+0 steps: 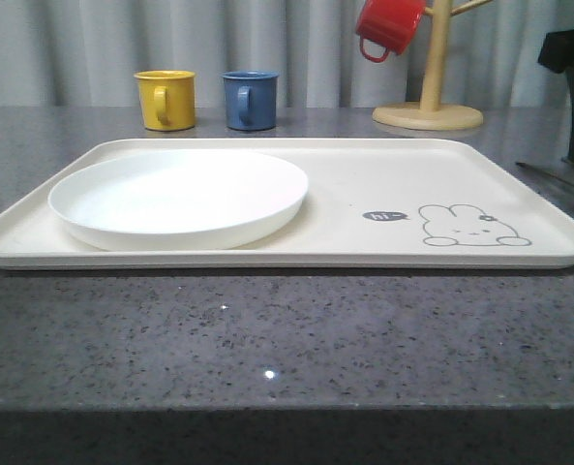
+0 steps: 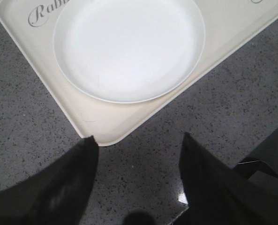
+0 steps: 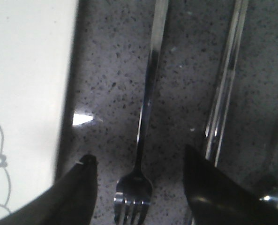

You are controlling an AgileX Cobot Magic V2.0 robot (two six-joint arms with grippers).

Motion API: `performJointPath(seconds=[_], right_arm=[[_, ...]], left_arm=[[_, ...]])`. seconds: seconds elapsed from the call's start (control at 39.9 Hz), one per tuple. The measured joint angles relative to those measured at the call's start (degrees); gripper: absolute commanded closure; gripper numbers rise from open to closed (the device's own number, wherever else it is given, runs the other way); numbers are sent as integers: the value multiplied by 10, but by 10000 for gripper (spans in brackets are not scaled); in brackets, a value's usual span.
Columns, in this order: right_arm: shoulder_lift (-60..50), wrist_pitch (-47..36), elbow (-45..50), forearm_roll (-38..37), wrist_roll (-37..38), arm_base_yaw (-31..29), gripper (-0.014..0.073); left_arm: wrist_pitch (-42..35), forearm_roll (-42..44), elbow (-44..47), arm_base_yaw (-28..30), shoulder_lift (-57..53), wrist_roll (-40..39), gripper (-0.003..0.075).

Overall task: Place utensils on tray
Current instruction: 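Release the plate and raise the left gripper away, then grasp the steel fork with the right gripper and lay it beside the plate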

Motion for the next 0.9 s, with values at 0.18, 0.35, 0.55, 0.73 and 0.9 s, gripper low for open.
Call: performJointPath(seconds=[0.18,0.35,0.55,0.73,0.9], right_arm=[[38,2,-16,0,0,0,162],[62,2,-20,0,0,0,258],[67,1,-22,-4,-1,0,418],[68,-1,-24,-5,-1,0,547],[68,-1,-24,-5,-1,0,592]], left_arm=[[0,0,0,0,0,0,332],[0,0,0,0,0,0,332],[0,0,0,0,0,0,332],[-1,0,0,0,0,0,332],[-1,0,0,0,0,0,332]])
